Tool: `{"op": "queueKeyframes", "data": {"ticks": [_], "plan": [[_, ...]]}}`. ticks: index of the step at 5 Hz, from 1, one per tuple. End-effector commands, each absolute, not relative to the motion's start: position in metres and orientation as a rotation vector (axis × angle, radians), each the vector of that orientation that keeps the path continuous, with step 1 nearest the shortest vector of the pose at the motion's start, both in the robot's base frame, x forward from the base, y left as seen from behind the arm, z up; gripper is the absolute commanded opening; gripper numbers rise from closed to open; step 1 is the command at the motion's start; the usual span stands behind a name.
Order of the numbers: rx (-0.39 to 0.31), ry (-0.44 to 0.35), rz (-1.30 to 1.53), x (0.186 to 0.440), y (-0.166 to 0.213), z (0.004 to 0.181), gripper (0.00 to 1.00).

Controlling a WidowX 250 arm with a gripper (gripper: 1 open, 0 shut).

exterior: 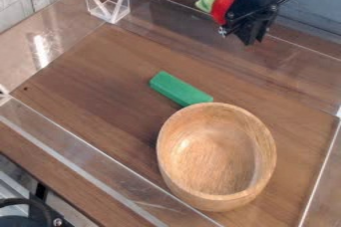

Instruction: Move the red object to the left side of the table

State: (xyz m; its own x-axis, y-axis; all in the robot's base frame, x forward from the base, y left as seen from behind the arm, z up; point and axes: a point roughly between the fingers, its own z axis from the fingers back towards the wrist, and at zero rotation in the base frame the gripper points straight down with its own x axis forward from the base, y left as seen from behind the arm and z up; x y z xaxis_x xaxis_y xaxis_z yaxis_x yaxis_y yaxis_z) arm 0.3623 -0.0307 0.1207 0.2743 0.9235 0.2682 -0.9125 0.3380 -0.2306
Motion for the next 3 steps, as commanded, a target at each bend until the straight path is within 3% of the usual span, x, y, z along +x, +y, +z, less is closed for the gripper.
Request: {"op": "queueKeyframes", "data": {"ticks": [1, 3], "plan": [[-0.064, -0.431, 1.270, 0.373, -0.030, 0.128, 0.00], [-0.081, -0.423, 1.245, 0.372, -0.049, 0.107, 0.00]]}}
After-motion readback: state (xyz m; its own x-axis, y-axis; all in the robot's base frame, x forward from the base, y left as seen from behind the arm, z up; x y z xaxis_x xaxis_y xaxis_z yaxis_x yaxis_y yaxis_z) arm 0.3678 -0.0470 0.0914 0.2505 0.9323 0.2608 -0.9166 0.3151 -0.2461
